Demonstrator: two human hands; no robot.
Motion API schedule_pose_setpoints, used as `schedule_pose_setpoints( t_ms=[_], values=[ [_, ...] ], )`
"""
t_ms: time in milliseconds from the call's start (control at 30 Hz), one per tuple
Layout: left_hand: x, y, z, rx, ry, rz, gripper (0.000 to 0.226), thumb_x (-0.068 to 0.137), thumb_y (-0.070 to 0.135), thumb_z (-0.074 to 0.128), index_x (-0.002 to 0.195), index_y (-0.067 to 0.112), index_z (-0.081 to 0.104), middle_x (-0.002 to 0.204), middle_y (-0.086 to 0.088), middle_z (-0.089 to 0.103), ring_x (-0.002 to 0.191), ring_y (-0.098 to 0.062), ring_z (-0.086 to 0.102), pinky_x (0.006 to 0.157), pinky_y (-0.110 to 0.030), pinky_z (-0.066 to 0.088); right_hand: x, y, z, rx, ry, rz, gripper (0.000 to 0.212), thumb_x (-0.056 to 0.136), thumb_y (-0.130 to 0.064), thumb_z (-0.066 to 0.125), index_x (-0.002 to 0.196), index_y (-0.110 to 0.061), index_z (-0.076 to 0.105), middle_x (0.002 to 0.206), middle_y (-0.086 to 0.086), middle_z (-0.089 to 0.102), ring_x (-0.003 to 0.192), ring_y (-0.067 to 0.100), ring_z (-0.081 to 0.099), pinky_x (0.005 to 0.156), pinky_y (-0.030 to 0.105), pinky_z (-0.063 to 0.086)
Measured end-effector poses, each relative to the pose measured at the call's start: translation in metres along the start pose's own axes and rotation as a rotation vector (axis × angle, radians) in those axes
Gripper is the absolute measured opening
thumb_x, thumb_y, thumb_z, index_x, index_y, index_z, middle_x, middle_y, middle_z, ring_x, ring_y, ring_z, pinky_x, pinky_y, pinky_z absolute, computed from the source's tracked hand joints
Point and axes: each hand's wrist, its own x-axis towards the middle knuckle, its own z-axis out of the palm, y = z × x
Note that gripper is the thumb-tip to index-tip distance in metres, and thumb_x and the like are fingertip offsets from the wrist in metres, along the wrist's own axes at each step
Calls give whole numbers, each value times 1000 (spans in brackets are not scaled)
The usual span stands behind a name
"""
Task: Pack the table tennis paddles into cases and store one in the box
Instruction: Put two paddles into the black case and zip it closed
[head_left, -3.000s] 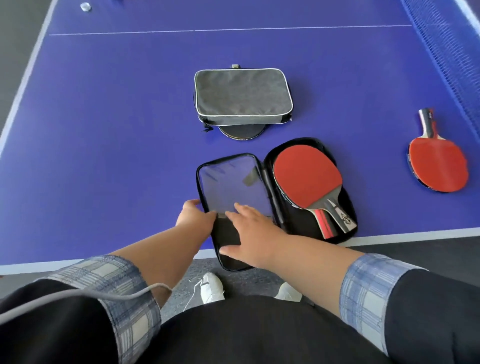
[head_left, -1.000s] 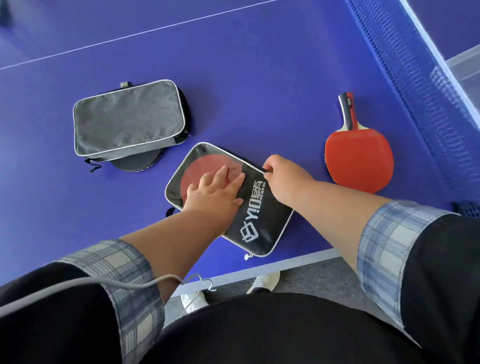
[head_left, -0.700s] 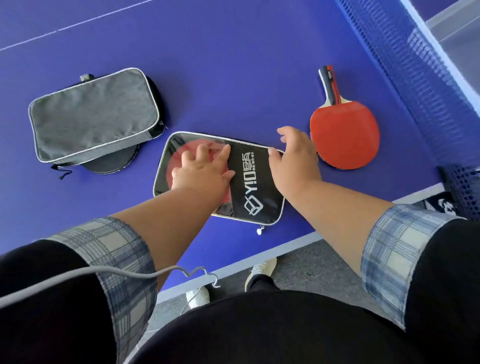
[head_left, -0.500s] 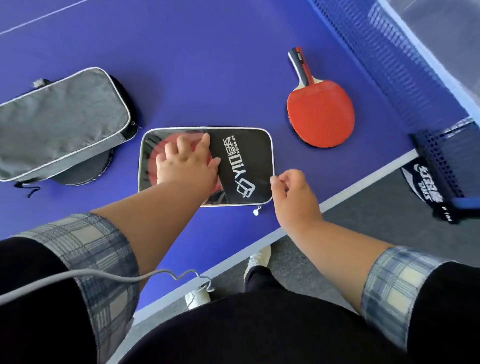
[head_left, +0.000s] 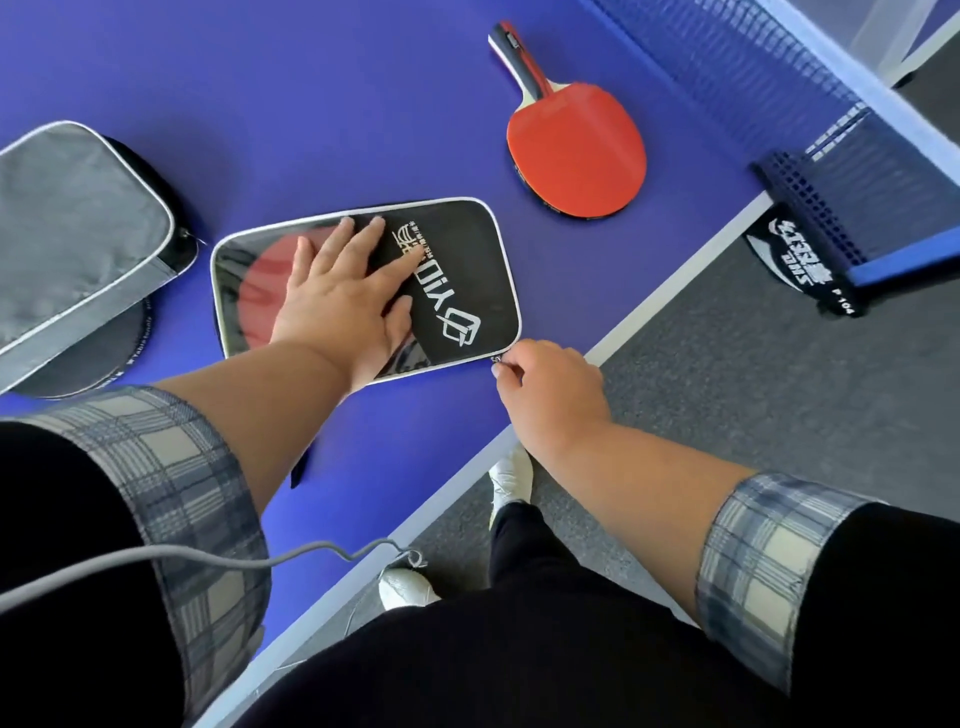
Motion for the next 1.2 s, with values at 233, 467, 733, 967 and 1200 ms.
schedule_pose_setpoints(
  t_ms=[233, 467, 733, 967, 1200],
  values=[
    [0, -2, 0, 29, -19, -97, 60, 93, 61, 24, 150, 45, 24, 162, -3, 18, 149, -29, 7, 119, -58, 5, 15, 18, -31, -119, -101, -151, 21, 105, -28, 38, 88, -16, 40, 67, -2, 46, 59, 26, 48, 52, 35, 33],
    [-1, -1, -2, 34, -17, -89, 59, 92, 58, 26, 149, 44, 29, 161, -6, 21, 148, -32, 11, 118, -59, 6, 76, 24, -58, -140, -85, -228, 23, 104, -27, 40, 85, -16, 38, 68, 0, 48, 58, 24, 46, 46, 34, 27],
    [-1, 5, -10, 8, -12, -92, 58, 90, 49, 40, 146, 37, 43, 157, -11, 30, 145, -39, 21, 115, -65, 14, 169, -12, -81, -194, -102, -367, 14, 101, -18, 44, 91, -8, 46, 71, 11, 53, 63, 35, 47, 53, 40, 30],
    [4, 7, -12, -23, 19, -132, 58, 87, 47, 47, 143, 33, 49, 148, -14, 42, 140, -42, 31, 113, -67, 16, 218, -45, -86, -289, -208, -601, 17, 100, -19, 45, 85, -12, 39, 66, 5, 48, 54, 27, 42, 47, 36, 26],
    [5, 6, -10, -20, 43, -123, 58, 86, 46, 50, 142, 34, 50, 148, -14, 43, 140, -41, 32, 113, -67, 16, 242, -90, -71, -441, -203, -887, 15, 100, -26, 47, 92, -14, 47, 75, 4, 54, 64, 32, 50, 50, 35, 28]
  ],
)
